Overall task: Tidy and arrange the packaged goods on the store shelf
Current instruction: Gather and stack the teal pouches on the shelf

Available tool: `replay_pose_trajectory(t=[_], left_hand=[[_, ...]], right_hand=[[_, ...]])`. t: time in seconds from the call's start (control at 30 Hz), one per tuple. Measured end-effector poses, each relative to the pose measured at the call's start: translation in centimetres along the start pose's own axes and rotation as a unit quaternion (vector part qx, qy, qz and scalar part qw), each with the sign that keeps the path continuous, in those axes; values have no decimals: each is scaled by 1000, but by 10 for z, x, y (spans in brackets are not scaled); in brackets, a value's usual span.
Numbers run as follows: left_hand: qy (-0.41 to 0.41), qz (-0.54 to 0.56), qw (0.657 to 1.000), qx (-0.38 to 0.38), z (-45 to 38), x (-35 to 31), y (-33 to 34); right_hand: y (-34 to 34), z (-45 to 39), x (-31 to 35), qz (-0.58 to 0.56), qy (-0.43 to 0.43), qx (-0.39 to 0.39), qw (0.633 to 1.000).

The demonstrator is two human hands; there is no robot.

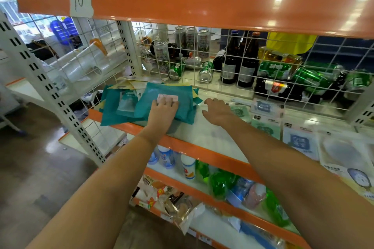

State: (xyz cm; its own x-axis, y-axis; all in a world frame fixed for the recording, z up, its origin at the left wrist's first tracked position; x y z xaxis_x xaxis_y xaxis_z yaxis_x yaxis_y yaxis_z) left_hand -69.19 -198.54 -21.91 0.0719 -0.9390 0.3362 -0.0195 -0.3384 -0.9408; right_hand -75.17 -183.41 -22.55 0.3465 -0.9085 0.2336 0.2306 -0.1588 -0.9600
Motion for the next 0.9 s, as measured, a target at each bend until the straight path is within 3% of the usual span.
replay_pose_trajectory(t=[0.23, 0.4, 0.6, 0.77, 0.9], left_hand=[[-15, 194, 977, -92, 7, -5, -60], [-10, 327, 935, -137, 6, -28, -88], [-63, 572, 809, -118, -13, -60, -94], [-31, 659, 746, -96, -23, -92, -103], [-30, 739, 672, -38, -31, -118, -96]], right_hand=[[-19, 13, -19, 2, 16, -31, 999], [-30, 28, -44, -9, 37, -51, 998], [-39, 54, -88, -30, 97, -62, 993], [-48, 81, -121, -36, 178, -79, 980], [-53, 109, -143, -44, 247, -106, 962]])
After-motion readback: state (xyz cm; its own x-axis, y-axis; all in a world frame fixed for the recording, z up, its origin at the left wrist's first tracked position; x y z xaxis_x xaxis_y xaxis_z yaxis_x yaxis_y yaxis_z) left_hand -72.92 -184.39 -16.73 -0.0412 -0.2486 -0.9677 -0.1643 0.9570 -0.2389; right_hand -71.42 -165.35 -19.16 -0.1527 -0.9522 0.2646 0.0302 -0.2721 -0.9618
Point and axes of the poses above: each hand's wrist, its own z-axis away from the middle knuckle, its own y-axis out of the palm, x = y × z, the point moved 7 cm from there along -z, towards the middle knuckle, and after that the axes turned 5 degrees about x, right-handed, at the moved point
